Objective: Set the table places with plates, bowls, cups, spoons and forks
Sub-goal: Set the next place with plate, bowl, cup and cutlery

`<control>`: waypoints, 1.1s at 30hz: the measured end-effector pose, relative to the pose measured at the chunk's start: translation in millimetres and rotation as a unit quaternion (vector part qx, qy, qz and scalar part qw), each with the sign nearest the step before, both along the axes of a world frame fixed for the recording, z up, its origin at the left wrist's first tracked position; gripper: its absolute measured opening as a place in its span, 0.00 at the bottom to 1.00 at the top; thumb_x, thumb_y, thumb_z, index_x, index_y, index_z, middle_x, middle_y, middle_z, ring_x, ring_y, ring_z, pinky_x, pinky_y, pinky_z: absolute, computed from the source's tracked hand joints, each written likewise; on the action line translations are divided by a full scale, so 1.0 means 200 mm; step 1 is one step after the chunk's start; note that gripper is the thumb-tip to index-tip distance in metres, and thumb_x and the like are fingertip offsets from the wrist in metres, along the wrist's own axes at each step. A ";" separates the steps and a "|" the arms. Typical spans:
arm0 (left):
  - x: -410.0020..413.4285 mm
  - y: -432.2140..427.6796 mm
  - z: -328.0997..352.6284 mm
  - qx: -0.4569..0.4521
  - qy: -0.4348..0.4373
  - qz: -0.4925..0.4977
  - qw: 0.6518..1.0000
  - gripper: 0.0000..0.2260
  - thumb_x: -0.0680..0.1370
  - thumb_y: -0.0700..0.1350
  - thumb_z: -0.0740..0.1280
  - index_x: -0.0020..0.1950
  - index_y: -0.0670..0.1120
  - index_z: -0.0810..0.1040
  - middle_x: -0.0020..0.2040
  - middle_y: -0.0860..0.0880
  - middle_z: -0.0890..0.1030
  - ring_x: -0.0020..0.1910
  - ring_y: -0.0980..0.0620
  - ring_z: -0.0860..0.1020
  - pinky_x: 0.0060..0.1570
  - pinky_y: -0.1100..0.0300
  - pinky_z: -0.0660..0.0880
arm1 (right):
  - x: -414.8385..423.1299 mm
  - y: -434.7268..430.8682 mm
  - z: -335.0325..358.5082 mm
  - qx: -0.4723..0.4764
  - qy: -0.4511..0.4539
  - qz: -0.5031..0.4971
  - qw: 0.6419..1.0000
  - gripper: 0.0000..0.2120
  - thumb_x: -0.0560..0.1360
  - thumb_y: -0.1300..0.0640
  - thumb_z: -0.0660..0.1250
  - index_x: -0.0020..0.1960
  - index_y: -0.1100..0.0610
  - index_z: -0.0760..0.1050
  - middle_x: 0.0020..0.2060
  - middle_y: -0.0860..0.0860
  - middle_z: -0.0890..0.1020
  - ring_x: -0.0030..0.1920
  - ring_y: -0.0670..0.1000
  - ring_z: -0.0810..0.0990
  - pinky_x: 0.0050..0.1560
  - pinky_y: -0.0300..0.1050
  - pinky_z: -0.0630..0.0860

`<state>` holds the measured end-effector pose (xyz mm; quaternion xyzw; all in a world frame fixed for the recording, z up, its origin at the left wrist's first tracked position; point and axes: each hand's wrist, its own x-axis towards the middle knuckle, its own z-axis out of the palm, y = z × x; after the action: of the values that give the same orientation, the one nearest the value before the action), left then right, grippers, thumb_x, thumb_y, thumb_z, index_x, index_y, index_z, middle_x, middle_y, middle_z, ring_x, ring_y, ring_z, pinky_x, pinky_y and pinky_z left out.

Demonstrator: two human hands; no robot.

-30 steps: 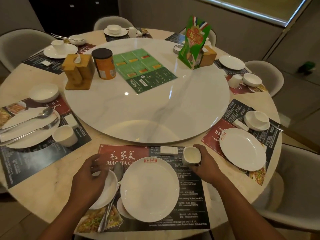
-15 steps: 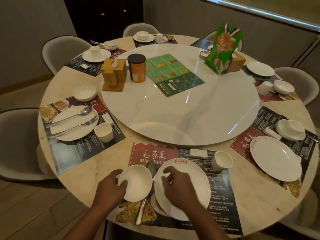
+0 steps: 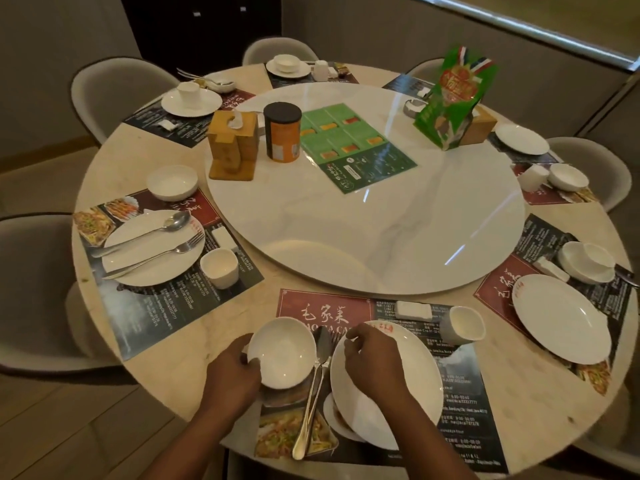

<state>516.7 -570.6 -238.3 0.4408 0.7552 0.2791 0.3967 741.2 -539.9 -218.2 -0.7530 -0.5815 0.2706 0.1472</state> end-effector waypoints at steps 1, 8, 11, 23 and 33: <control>0.00 0.03 0.00 0.003 -0.008 0.011 1.000 0.19 0.78 0.39 0.65 0.68 0.50 0.74 0.59 0.43 0.80 0.51 0.47 0.76 0.52 0.51 0.78 | 0.00 0.01 0.00 0.001 -0.001 -0.001 1.000 0.09 0.76 0.53 0.66 0.55 0.47 0.80 0.48 0.46 0.84 0.46 0.47 0.81 0.49 0.42 0.78; 0.05 0.29 0.00 0.022 -0.047 0.037 0.998 0.20 0.78 0.40 0.64 0.69 0.53 0.73 0.64 0.45 0.78 0.59 0.44 0.76 0.58 0.49 0.75 | -0.06 -0.04 -0.02 0.000 -0.011 -0.001 1.000 0.06 0.76 0.53 0.66 0.50 0.49 0.82 0.44 0.46 0.84 0.41 0.45 0.80 0.44 0.38 0.77; 0.09 0.35 0.00 0.024 -0.054 0.036 0.998 0.21 0.78 0.39 0.64 0.70 0.52 0.72 0.65 0.45 0.77 0.61 0.44 0.75 0.58 0.49 0.75 | -0.08 -0.11 -0.01 -0.006 -0.012 -0.006 1.000 0.06 0.76 0.52 0.67 0.50 0.48 0.82 0.43 0.45 0.84 0.37 0.44 0.79 0.39 0.32 0.73; 0.07 0.24 -0.04 -0.029 -0.134 0.082 0.987 0.13 0.82 0.49 0.61 0.67 0.51 0.71 0.53 0.46 0.80 0.38 0.48 0.84 0.39 0.52 0.83 | -0.28 -0.32 -0.01 -0.043 -0.074 0.059 0.995 0.10 0.79 0.47 0.60 0.53 0.49 0.77 0.45 0.48 0.84 0.42 0.49 0.82 0.43 0.43 0.78; 0.01 0.03 -0.07 -0.049 -0.091 -0.080 0.991 0.08 0.79 0.43 0.62 0.52 0.52 0.79 0.38 0.48 0.83 0.34 0.51 0.83 0.38 0.51 0.83 | -0.45 -0.29 -0.12 -0.073 -0.150 0.006 0.986 0.13 0.79 0.54 0.64 0.63 0.54 0.73 0.53 0.51 0.83 0.48 0.51 0.83 0.49 0.43 0.79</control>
<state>518.5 -563.8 -252.8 0.4525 0.6912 0.2483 0.5058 650.2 -598.8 -241.2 -0.7903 -0.5801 0.1975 0.0012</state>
